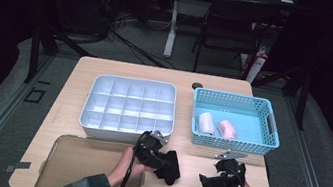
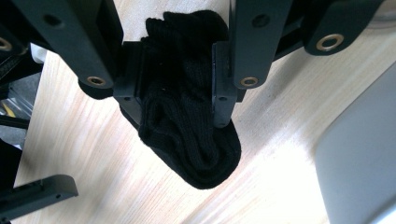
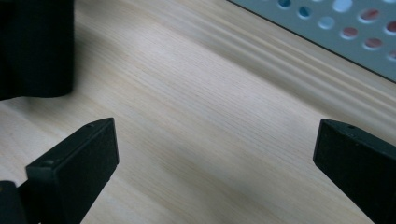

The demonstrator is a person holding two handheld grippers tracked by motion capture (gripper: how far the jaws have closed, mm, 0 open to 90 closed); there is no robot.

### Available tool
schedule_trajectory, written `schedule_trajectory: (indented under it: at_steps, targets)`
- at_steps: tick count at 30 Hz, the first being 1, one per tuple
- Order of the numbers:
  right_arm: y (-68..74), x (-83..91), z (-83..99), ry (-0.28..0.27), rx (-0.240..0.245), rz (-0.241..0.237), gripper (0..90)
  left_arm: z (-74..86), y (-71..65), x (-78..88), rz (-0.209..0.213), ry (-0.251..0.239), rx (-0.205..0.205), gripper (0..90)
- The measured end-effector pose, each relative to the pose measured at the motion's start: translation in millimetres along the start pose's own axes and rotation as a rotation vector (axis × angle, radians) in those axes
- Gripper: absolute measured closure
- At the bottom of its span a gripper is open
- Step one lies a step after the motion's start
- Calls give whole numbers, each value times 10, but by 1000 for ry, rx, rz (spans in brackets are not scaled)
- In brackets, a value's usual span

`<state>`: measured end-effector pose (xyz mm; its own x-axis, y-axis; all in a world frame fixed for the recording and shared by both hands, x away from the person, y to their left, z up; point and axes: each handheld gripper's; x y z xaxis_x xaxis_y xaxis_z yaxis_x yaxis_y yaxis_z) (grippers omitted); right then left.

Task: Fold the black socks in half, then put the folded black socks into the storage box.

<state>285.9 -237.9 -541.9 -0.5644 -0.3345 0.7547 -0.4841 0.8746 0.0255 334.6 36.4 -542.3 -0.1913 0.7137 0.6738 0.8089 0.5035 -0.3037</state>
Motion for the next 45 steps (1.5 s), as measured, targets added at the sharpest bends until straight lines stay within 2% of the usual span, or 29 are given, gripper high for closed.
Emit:
schedule_trajectory:
  at_steps: [6,10,15,18,23,29,36,45]
  targets:
    - [-64,12,24,-3,-20,15,0,-15,-22,35,-5,-11,-17,655]
    - [-86,14,22,6,-16,17,0,-26,-42,64,-17,-17,-29,655]
    - [-89,19,19,6,-15,25,0,-58,-83,136,-37,-27,-71,655]
    - [-98,21,19,8,-15,32,0,-88,-114,198,-65,-35,-107,655]
    - [-131,14,26,24,-18,38,0,-121,-129,308,-86,-50,-134,655]
    - [-142,28,23,18,-20,42,0,-142,-148,406,-117,-55,-172,655]
    - [-168,34,27,17,-27,45,0,-158,-160,478,-128,-51,-199,654]
    - [-187,50,24,17,-27,42,0,-194,-145,608,-145,-63,-212,654]
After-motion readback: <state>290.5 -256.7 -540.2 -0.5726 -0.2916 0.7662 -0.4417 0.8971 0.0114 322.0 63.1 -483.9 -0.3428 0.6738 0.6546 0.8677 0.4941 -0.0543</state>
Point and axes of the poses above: each handheld gripper's, and its own axes: x roughly backward along the jaws, z roughly out of its underside, y roughly to its left, and after that the axes turned 7 degrees about -y, right-handed
